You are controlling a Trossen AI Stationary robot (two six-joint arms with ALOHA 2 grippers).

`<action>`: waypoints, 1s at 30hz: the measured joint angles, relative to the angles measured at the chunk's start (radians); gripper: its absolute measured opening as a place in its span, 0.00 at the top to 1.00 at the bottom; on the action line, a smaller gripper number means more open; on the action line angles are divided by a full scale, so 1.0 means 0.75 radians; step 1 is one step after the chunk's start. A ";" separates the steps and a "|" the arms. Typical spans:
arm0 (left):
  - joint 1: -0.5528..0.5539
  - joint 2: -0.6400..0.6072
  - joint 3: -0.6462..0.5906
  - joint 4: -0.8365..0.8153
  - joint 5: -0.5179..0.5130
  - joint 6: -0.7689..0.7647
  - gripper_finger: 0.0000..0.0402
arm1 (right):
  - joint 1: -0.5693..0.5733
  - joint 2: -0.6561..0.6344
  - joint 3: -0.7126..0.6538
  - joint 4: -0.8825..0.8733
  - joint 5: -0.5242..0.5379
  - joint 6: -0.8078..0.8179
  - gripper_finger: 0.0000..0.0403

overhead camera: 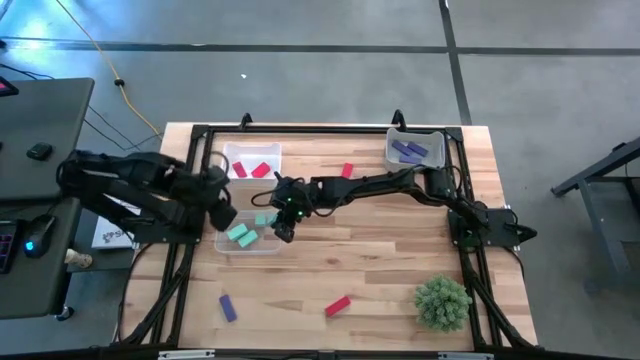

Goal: Sort & place blocks by color
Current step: Put the light blue block into the transparent bin

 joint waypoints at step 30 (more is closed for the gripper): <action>-0.821 0.199 -0.003 0.002 -0.071 -0.609 0.79 | 0.012 0.007 0.002 0.030 -0.032 0.107 0.51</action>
